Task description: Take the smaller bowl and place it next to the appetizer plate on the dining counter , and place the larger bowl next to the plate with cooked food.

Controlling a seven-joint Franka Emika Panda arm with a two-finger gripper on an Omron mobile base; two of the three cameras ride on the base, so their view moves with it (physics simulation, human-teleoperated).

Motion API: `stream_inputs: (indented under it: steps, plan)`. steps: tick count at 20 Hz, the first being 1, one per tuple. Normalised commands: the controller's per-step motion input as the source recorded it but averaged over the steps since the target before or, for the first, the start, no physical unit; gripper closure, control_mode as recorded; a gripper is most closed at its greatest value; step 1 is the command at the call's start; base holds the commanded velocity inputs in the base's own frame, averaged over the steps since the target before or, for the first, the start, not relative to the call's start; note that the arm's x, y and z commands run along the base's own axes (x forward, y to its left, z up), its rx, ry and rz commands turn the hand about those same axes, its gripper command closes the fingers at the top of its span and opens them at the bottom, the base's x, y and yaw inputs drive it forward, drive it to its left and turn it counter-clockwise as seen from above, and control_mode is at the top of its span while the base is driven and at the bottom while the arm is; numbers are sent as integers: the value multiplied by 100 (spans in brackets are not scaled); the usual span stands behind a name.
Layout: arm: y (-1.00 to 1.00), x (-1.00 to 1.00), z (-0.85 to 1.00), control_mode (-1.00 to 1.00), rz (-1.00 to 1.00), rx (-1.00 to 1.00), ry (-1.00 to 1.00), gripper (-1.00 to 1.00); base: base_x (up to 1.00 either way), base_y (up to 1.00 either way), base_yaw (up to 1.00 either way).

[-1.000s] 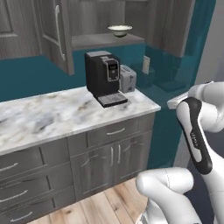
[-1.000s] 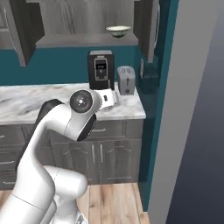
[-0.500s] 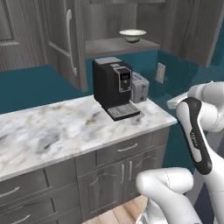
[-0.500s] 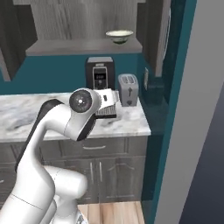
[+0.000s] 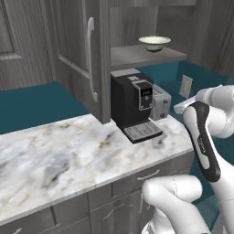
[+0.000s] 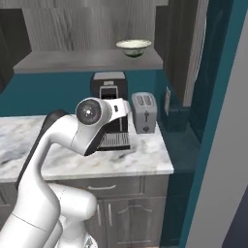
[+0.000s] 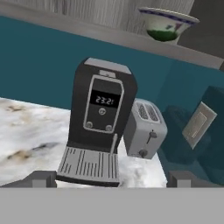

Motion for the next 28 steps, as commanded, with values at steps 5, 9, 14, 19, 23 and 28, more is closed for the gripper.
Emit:
stream_inputs:
  steps: [5,9,14,19,23,28]
  plan:
    - [0,0,0,100,0,0,0,-100,51,-22,0]
    - [0,0,0,100,0,0,0,-100,54,-19,0]
    - [0,0,0,100,0,0,0,-100,60,-10,0]
    - [0,0,0,100,0,0,0,-100,64,-18,0]
    - [0,0,0,100,0,0,0,-100,68,-20,2]
    - [0,0,0,100,0,0,0,-100,74,-21,11]
